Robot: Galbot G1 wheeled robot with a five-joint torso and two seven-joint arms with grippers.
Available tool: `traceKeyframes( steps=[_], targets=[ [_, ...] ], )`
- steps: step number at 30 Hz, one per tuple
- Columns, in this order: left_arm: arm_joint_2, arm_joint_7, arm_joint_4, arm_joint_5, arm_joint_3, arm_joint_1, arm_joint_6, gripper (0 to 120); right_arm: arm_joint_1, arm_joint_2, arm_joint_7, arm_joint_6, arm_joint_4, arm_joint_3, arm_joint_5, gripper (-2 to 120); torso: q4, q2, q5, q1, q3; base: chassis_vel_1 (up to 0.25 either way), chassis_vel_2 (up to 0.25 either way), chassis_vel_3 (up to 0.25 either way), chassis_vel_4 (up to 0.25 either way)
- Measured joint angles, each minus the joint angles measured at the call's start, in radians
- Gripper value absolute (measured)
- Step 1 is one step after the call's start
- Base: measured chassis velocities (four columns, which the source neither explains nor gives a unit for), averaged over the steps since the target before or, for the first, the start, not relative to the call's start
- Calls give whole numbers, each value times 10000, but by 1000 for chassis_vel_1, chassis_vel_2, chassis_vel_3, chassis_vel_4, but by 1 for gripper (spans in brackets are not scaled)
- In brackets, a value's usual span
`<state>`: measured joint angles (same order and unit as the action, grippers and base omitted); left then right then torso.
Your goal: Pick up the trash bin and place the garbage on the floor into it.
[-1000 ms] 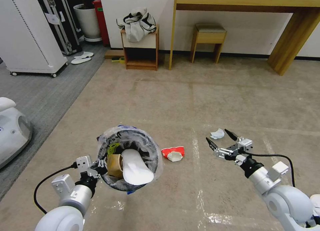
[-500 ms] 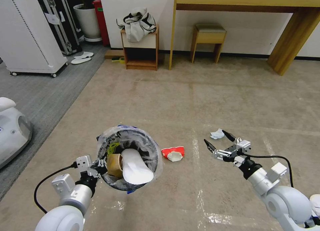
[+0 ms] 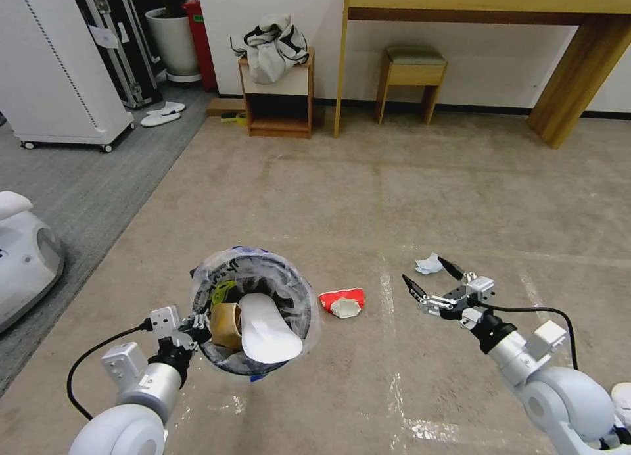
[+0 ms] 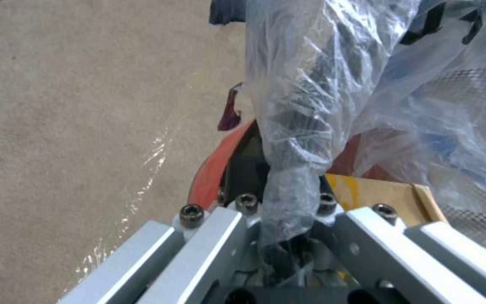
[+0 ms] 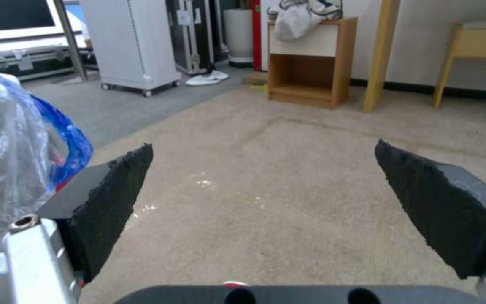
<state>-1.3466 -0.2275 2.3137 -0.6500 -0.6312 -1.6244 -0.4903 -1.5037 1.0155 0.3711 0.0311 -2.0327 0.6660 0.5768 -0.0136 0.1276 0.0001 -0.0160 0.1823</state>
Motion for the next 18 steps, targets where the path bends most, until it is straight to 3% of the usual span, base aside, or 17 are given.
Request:
traceKeyframes(
  steps=[8, 18],
  targets=[
    [81, -11, 41, -31, 6, -36, 4, 1, 33, -126, 76, 25, -7, 12, -6, 100, -1, 0, 0, 0, 0, 68, 66, -71, -63],
    [132, -30, 139, 2, -10, -94, 11, 1, -23, -106, 95, -297, -22, -106, -22, 100, -1, 0, -4, 0, 0, 213, 209, -213, -215]
  ],
)
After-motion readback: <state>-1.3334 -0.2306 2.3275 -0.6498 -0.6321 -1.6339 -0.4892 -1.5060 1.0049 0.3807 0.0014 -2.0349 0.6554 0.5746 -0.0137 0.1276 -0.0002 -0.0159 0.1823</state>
